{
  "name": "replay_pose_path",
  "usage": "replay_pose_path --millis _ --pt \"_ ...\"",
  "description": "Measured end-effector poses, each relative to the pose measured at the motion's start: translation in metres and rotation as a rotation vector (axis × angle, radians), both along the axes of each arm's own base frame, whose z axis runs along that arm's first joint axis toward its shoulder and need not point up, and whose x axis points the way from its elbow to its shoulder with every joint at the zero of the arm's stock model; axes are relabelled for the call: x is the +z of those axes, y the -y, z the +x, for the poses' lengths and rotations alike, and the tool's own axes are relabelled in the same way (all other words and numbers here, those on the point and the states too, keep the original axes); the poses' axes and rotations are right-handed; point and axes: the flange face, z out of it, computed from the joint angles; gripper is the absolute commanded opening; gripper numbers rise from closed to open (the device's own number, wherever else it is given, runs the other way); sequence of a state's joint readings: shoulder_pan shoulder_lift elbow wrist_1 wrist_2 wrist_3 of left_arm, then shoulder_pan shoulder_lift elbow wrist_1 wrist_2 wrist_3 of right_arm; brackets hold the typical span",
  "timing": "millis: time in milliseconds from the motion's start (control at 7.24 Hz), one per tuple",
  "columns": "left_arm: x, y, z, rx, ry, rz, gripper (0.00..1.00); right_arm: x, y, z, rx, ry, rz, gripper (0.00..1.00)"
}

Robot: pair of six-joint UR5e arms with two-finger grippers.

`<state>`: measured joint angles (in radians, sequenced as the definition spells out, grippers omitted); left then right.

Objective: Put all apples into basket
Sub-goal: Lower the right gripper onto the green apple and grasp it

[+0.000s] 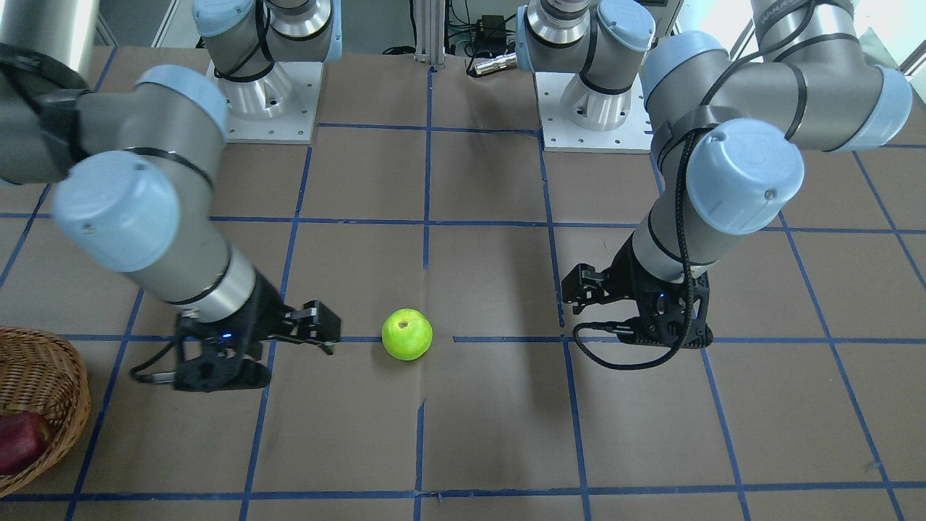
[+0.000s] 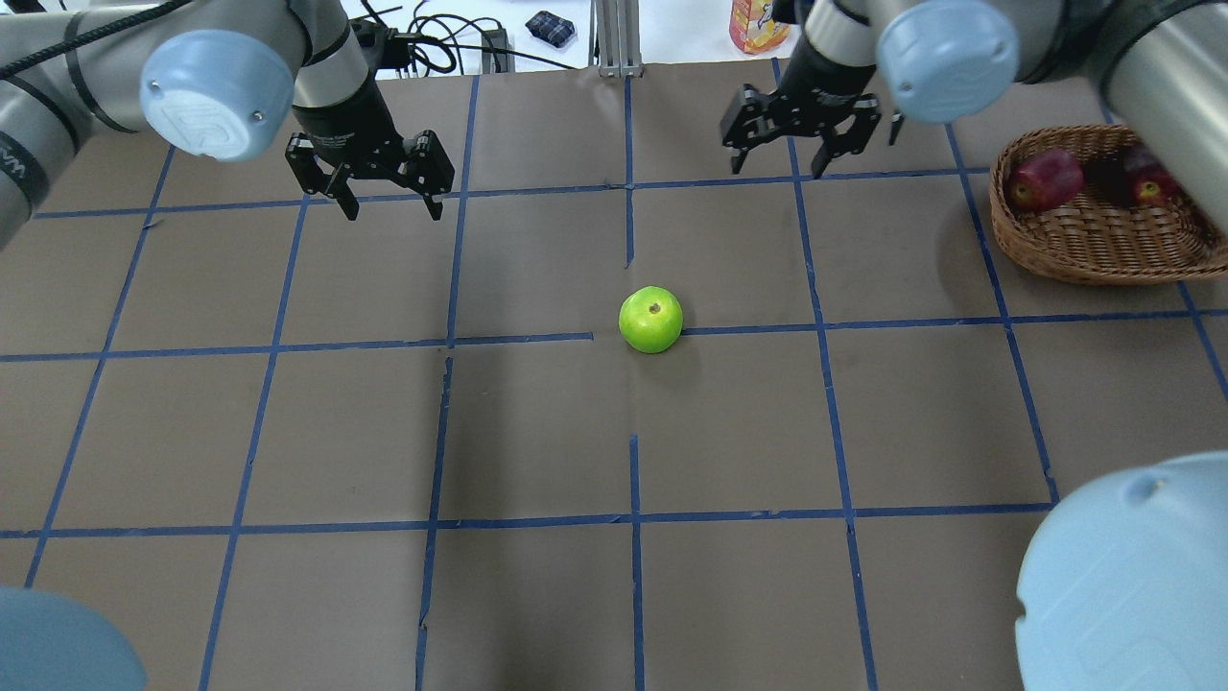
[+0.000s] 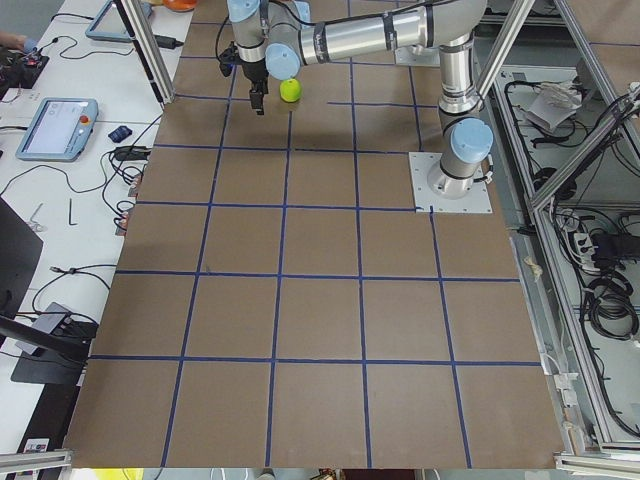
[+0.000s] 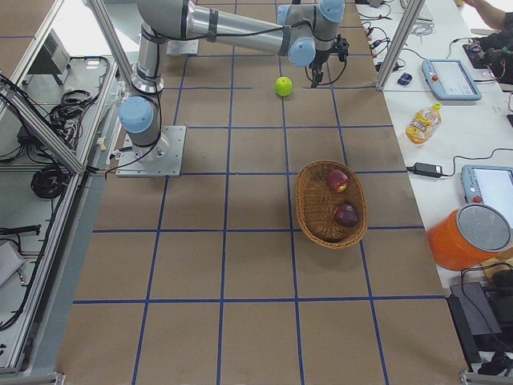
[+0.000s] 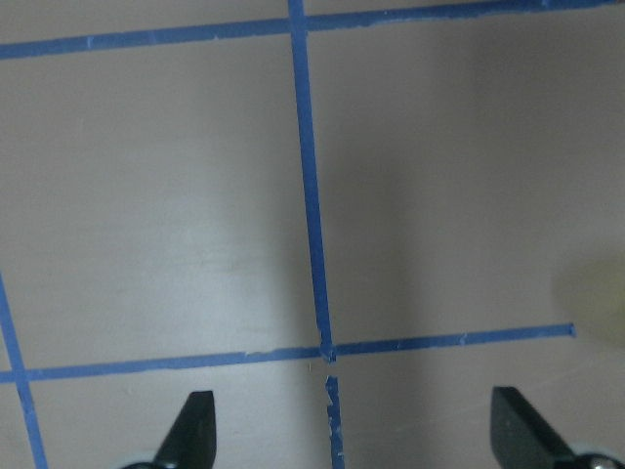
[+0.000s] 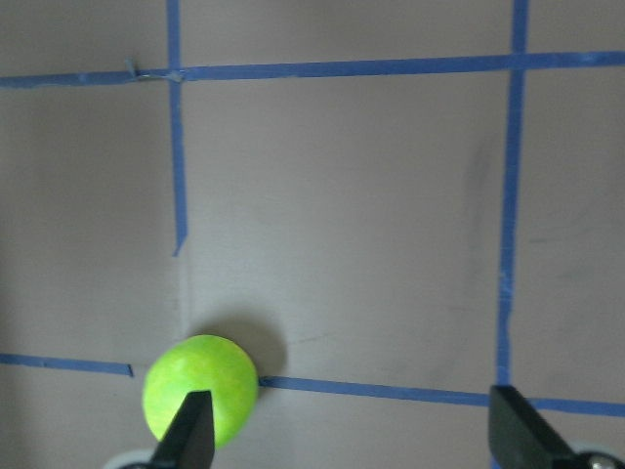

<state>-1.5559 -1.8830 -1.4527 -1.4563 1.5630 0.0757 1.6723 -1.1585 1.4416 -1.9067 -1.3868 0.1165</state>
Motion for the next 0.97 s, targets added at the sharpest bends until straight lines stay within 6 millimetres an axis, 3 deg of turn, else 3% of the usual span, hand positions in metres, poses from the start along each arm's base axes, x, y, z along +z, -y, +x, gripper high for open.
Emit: replay_pose_path --millis 138,276,552,690,967 --pt "0.008 -0.002 0.015 0.006 -0.004 -0.001 1.0 -0.03 -0.022 0.039 -0.026 0.006 -0.021 1.0" --pt "0.016 -0.006 0.023 0.009 -0.004 0.006 1.0 -0.063 -0.047 0.061 -0.03 0.012 -0.038 1.0" --pt "0.042 -0.026 0.024 0.014 -0.005 0.031 1.0 -0.112 -0.08 0.09 -0.017 0.022 -0.062 1.0" --pt "0.059 -0.038 0.021 0.01 -0.005 0.022 1.0 -0.129 -0.087 0.101 -0.009 0.013 -0.064 1.0" --pt "0.09 -0.057 0.018 0.007 -0.002 -0.014 1.0 -0.163 -0.091 0.106 0.001 -0.078 -0.074 1.0"
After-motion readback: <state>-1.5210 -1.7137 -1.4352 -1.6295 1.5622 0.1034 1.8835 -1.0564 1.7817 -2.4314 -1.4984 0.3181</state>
